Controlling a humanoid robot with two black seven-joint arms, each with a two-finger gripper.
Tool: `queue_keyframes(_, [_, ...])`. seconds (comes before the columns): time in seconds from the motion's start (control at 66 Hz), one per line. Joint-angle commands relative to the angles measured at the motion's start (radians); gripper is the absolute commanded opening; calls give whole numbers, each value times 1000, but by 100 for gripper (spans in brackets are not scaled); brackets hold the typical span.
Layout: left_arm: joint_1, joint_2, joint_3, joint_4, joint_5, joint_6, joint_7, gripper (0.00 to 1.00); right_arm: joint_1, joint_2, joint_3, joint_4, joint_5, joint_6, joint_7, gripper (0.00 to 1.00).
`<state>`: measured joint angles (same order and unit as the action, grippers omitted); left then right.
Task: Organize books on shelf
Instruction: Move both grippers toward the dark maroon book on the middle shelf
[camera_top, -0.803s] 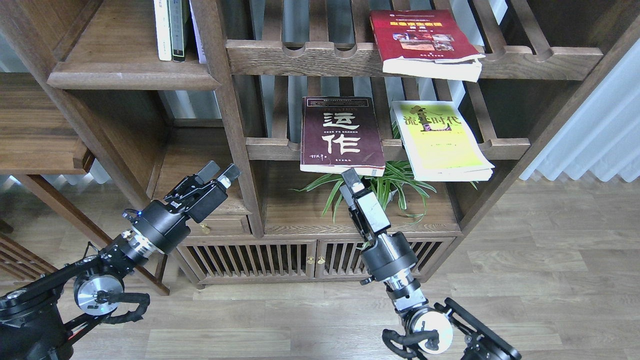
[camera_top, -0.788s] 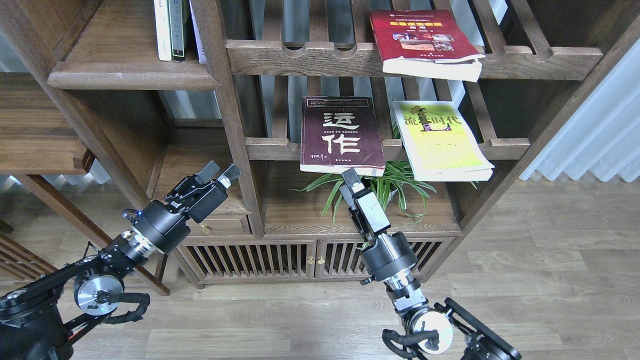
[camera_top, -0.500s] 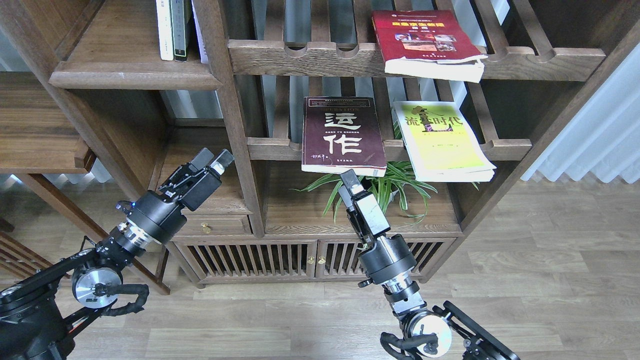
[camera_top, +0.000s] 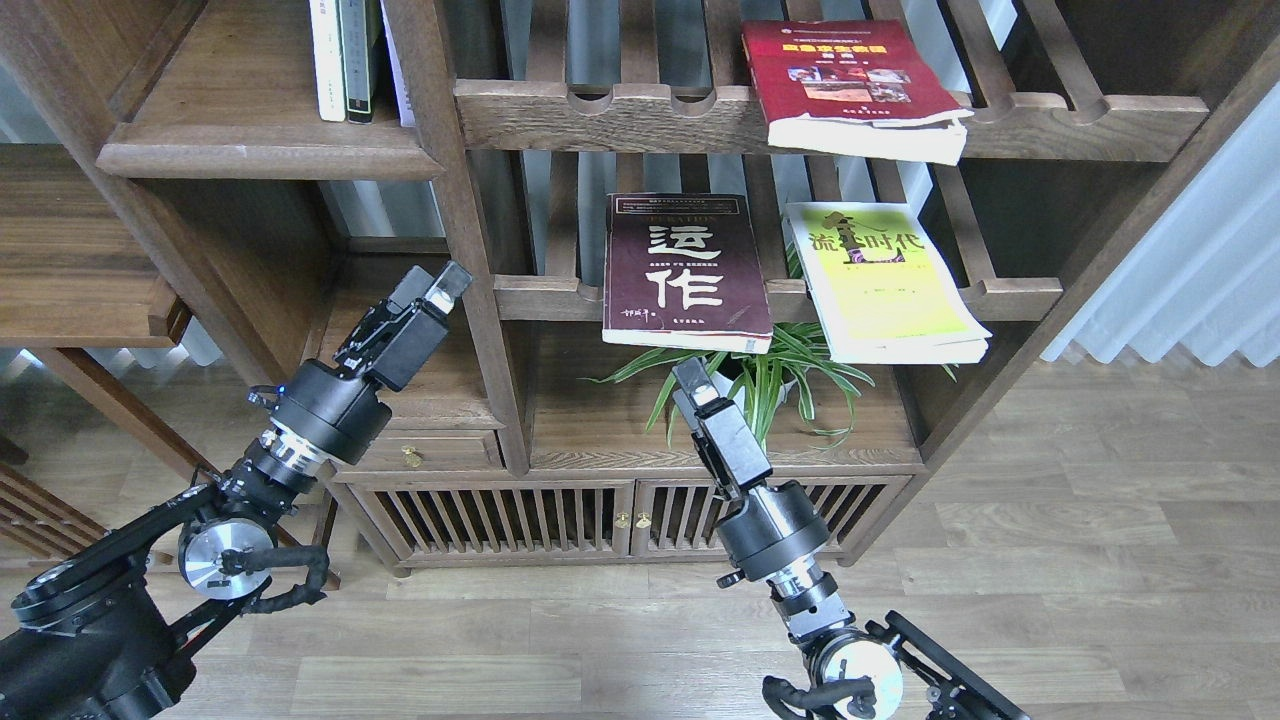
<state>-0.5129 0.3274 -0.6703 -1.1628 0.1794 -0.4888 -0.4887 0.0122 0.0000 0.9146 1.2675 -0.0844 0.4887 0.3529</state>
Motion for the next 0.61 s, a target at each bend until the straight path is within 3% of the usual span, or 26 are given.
queue_keyframes(0.0, [1, -21, -2, -2, 0, 0, 0, 100, 0, 0, 0, -5, 5, 0, 5, 99])
queue_keyframes(0.591, [20, -56, -15, -1, 2, 0, 0, 100, 34, 0, -46, -100, 106, 0, 6, 99])
